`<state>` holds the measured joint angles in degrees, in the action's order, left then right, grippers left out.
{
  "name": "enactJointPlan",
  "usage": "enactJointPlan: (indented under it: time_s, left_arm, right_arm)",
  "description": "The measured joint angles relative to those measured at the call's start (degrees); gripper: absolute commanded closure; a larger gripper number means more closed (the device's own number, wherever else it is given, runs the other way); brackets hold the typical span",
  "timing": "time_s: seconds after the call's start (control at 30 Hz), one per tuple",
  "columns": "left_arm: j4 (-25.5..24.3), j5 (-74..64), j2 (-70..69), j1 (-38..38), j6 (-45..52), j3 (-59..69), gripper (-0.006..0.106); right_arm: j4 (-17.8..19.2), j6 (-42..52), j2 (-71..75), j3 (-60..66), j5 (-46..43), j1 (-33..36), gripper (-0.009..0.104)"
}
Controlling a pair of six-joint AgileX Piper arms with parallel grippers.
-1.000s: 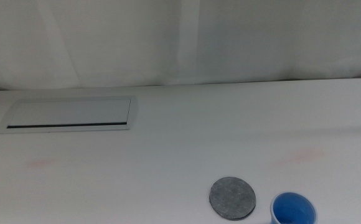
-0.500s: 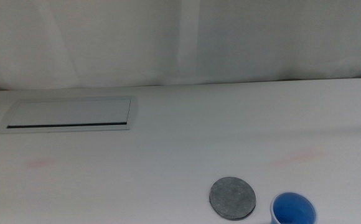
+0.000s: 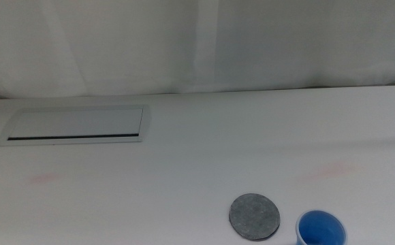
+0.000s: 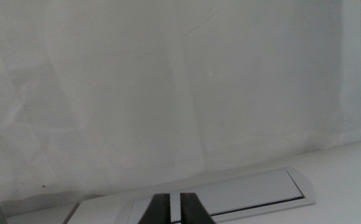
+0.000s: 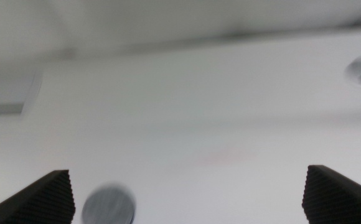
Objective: Place an empty cup on a cup mat.
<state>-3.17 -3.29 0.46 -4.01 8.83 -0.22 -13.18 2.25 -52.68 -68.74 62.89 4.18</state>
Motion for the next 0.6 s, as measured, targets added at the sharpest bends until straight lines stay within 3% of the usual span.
enactJointPlan:
  time_s: [0.27, 0.6]
  left_arm:
    - [0.0, 0.1, 0.0, 0.0, 0.0, 0.0, 0.103]
    - [0.0, 0.1, 0.0, 0.0, 0.0, 0.0, 0.103]
  right_arm:
    - [-0.8, 0.8, -10.6, -0.8, 5.4, 7.7, -0.008]
    - [2.7, 0.8, -15.3, 0.2, 6.8, 14.7, -0.008]
